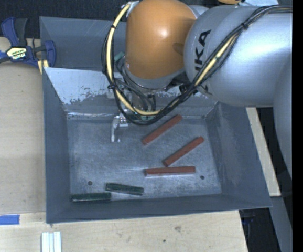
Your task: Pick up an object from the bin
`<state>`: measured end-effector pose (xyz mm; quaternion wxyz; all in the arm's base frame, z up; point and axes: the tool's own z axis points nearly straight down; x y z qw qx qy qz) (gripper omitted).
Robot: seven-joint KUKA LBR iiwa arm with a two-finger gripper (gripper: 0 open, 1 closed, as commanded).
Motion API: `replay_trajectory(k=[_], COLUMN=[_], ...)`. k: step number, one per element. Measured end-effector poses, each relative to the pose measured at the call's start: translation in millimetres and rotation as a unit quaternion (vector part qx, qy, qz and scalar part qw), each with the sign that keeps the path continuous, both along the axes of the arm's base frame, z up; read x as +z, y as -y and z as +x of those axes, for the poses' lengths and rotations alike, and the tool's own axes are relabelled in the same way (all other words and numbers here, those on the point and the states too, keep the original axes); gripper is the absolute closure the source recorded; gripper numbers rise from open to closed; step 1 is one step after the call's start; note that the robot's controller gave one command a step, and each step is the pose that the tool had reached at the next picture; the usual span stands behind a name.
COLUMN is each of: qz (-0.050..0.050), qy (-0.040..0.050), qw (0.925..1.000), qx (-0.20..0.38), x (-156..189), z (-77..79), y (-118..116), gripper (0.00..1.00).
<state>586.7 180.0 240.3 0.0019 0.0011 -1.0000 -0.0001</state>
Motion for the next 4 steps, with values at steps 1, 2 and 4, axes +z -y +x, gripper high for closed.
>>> replay_trajectory(k=[1,2,4], qz=[0.001,0.0,0.0], qy=[0.0035,0.0045,0.0021], qw=[1.0,0.9985,0.9974], qx=[-0.001,0.054,0.072], x=[3.7,-42.9,-98.1], z=[1.7,-46.1,-93.8], y=[0.8,14.7,49.3], gripper=[0.0,0.0,0.0])
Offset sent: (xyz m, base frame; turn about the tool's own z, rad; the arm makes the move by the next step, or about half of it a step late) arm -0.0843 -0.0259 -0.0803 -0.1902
